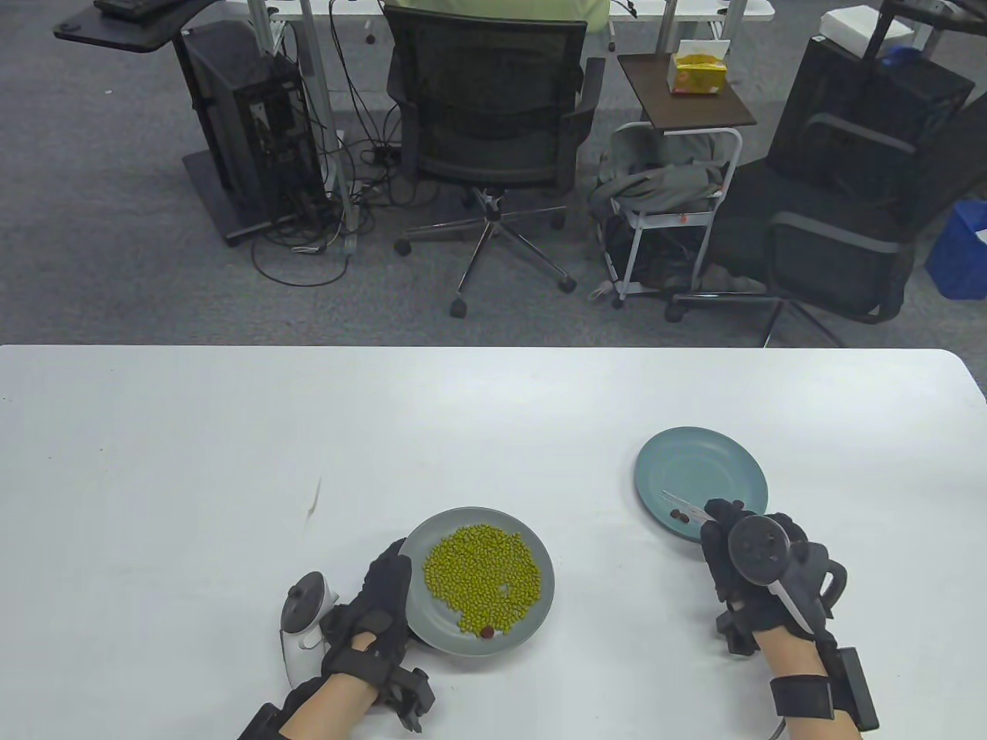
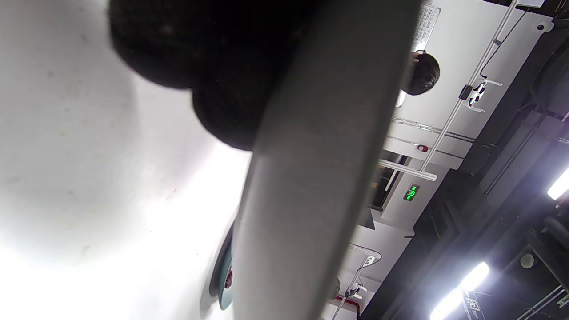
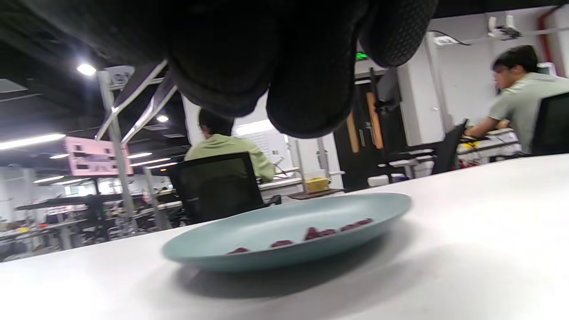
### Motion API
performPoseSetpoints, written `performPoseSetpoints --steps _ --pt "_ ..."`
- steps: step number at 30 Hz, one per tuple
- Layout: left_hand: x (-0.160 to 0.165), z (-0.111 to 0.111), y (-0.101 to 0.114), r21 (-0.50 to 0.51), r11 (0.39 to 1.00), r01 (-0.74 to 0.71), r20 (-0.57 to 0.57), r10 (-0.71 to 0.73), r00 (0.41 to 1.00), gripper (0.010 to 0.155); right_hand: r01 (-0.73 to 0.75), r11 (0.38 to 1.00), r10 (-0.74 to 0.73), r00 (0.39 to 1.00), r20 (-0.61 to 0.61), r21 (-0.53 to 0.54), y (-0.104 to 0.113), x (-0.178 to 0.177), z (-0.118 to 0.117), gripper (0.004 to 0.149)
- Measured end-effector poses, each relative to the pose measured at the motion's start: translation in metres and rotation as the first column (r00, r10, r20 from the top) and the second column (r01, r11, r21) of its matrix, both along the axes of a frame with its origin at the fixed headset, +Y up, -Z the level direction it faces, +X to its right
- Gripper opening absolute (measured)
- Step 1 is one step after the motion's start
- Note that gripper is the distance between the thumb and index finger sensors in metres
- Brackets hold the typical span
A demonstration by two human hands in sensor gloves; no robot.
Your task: Pick cranberries with tweezers into plate
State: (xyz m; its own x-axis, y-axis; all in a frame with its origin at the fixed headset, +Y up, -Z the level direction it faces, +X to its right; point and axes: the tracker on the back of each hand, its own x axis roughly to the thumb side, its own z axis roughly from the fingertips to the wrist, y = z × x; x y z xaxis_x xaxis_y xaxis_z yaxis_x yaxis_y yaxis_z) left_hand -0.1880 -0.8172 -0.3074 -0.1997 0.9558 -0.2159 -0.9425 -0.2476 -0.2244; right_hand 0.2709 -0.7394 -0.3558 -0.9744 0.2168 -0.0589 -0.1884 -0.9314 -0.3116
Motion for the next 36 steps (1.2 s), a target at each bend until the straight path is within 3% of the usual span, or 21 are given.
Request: performPoseSetpoints --steps 9,13,21,28,36 --pt "-0.002 -0.002 0.001 0.004 1.0 0.01 -0.023 -0.009 1.0 0.064 -0.042 0.995 0.061 0.972 -0.227 0.088 0.013 -0.064 0.023 0.048" --pt "-0.002 -0.002 0.002 -0.004 1.0 0.01 -0.016 -0.01 1.0 0.064 -0.07 0.983 0.125 0.93 -0.344 0.168 0.025 -0.091 0.042 0.047" --pt "-0.002 -0.002 0.002 -0.002 1.0 0.028 -0.016 -0.028 0.999 0.064 -0.044 0.988 0.119 0.825 -0.552 0.148 0.024 -0.129 0.066 0.048" --pt "-0.002 -0.003 0.001 0.01 0.999 0.046 -0.016 -0.045 0.999 0.064 -0.039 0.992 0.106 0.78 -0.617 0.121 0.02 -0.146 0.076 0.048" --pt "-0.001 -0.003 0.001 0.01 0.999 0.045 -0.014 -0.045 0.999 0.064 -0.073 0.988 0.14 0.773 -0.619 0.133 0.018 -0.153 0.079 0.048"
